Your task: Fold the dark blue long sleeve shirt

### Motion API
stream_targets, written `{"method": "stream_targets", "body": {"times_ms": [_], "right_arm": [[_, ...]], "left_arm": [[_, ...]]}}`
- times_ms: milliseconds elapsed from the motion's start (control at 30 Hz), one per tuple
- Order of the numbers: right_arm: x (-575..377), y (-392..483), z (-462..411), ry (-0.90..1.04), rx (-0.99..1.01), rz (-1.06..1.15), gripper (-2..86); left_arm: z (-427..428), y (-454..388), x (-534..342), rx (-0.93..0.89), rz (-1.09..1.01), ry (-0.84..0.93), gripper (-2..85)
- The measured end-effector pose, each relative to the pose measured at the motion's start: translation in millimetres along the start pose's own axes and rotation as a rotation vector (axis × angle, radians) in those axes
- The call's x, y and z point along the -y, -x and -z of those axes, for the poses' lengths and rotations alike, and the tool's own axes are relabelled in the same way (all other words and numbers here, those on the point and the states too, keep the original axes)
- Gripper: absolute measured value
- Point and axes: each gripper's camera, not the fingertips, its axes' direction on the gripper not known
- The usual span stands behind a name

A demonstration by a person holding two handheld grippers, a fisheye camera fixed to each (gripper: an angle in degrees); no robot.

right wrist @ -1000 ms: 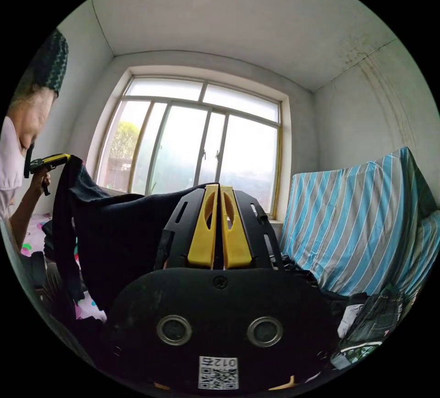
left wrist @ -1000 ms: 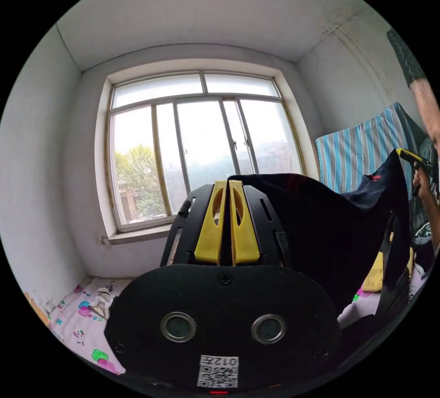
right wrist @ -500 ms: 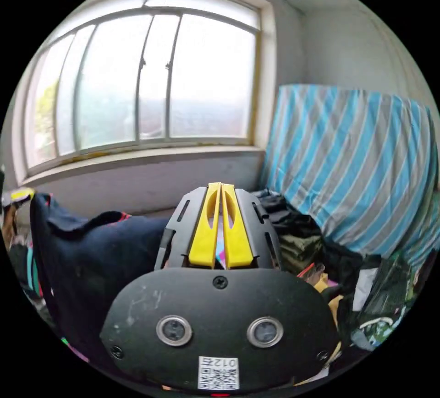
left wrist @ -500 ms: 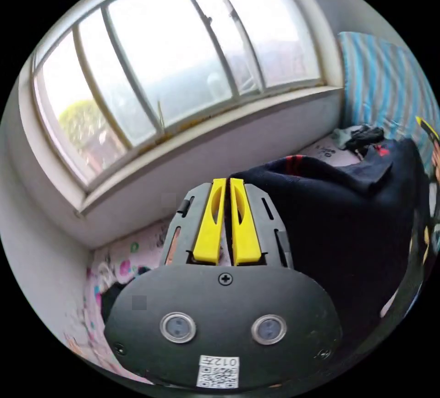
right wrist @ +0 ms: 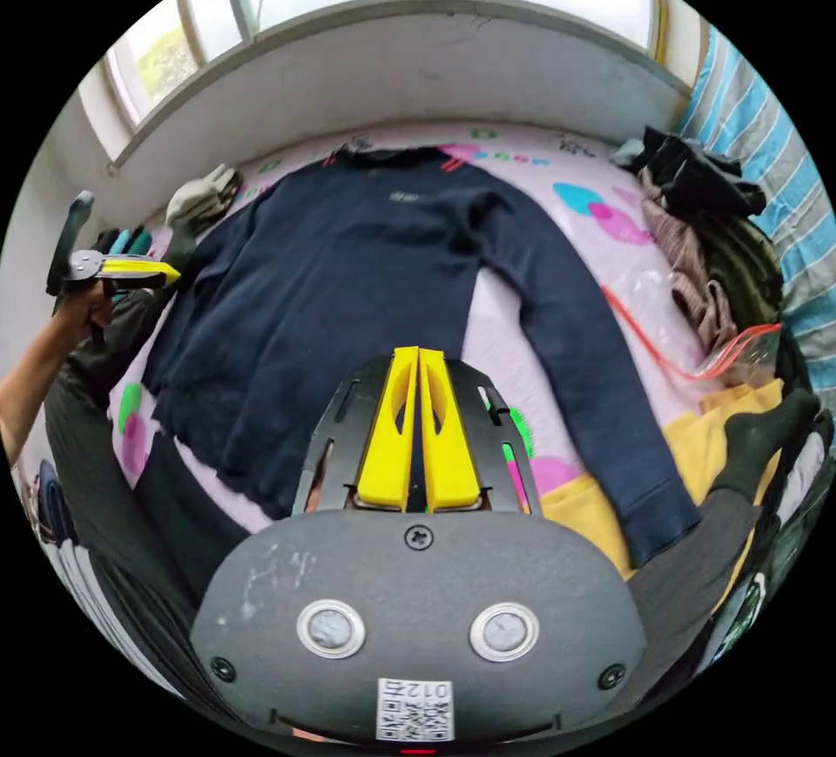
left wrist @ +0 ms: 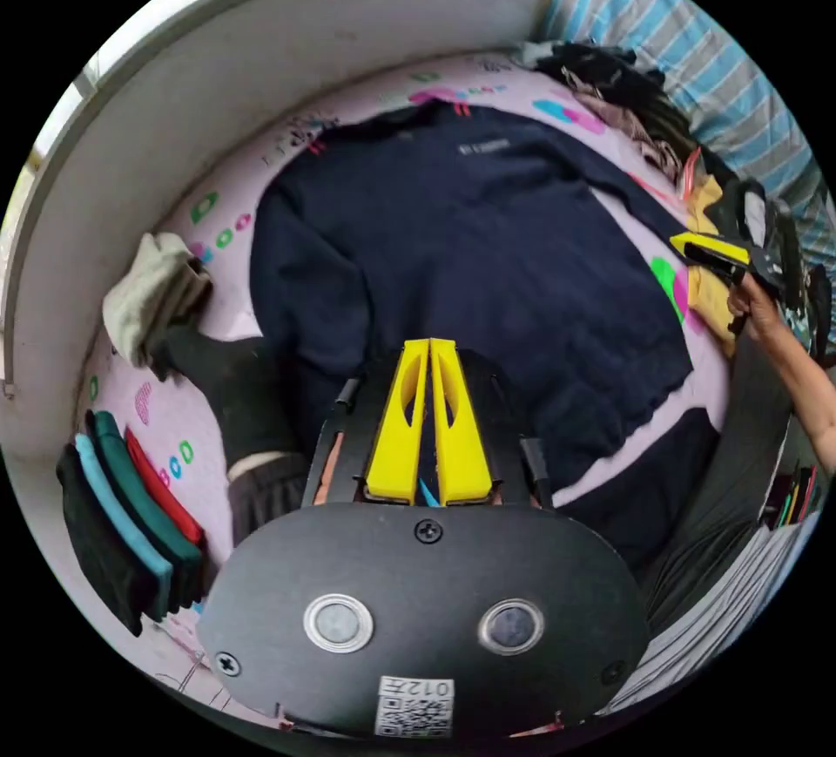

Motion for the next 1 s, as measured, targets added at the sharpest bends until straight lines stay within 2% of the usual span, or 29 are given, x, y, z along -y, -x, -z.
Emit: {"method": "stream_targets", "body": {"times_ms": [133,267,333,600,733,867,1000], "right_arm": [[-5.5,25.6,-49.9,0.162,0.1,0.066,-0.9],[10.5,34.0,-98.6,0.327,0.053,0.109,-0.9],[18.8,33.5,-103.5,0.306,0.053,0.125,-0.9],[44.0,53.1,-123.6,0.382,-0.003,0.258,-0.9],[54.1,47.3,-127.6,0.386,0.053,0.222,-0.9],[64.5,-1.5,-89.2,0.255,-0.052,0.118,-0.4],[78.2,-72.1,-69.4,0.217,-0.139,-0.041,3.1]], "left_arm": [[-61.3,-27.8,-5.4,-0.012,-0.039,0.135,0.6],[-109.0,-30.9,9.2,-0.025,-0.07,0.271,0.6],[-131.0,-26.1,18.7,0.034,-0.096,0.292,0.5],[-161.1,-0.7,44.8,0.052,-0.167,0.357,0.2],[-172.6,11.2,57.9,0.052,-0.164,0.338,0.1],[-181.3,27.9,69.1,0.012,-0.139,0.335,0.1],[-189.5,49.4,78.4,-0.051,-0.092,0.334,0.1]]}}
